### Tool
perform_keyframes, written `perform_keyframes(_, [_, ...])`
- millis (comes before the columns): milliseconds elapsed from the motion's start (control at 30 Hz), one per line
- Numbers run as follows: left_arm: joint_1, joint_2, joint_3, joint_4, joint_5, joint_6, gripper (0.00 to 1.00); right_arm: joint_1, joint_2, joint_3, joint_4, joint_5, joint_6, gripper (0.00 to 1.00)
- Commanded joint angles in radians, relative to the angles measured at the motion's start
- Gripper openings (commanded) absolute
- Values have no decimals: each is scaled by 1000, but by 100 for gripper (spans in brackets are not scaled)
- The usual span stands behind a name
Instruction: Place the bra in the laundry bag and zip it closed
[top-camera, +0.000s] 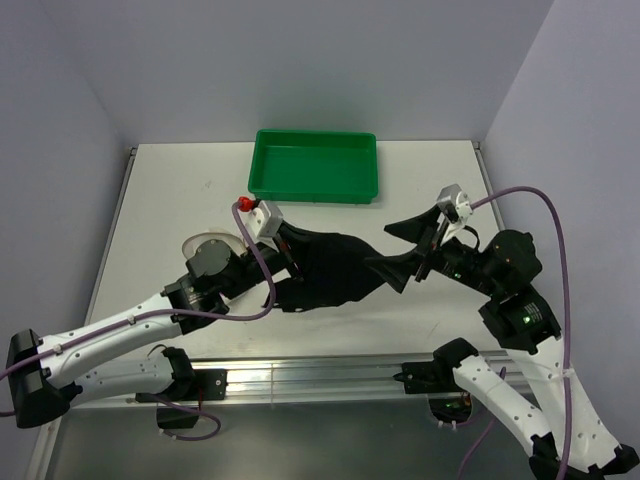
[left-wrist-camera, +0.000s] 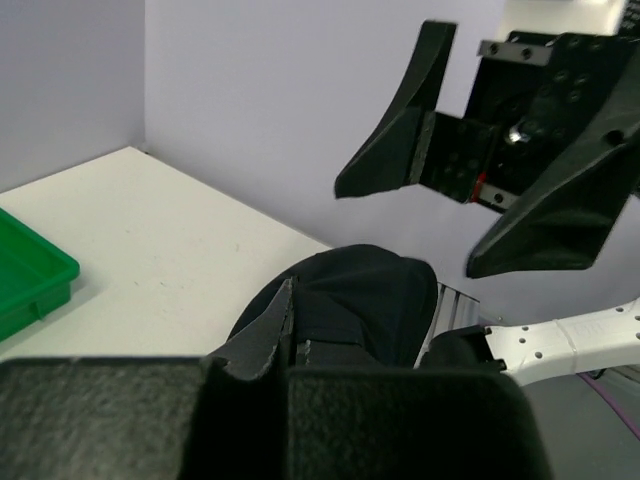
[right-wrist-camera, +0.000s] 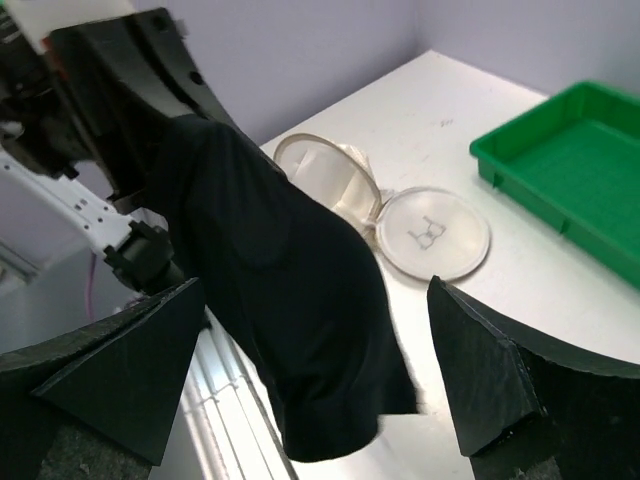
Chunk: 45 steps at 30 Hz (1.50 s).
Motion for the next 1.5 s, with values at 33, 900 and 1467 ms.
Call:
perform_keyframes(33, [14,-32,38,-27,56,-58,0,28,-29,104,-63,-51,-158,100])
perform_keyframes(900, [54,-24,65,-15,84,-147,0,127,149,-77,96,-149,-43,59])
perform_keyframes(1467, [236,-308,49,-1142,-881,-550,69,121,327,41,379,27,174,0])
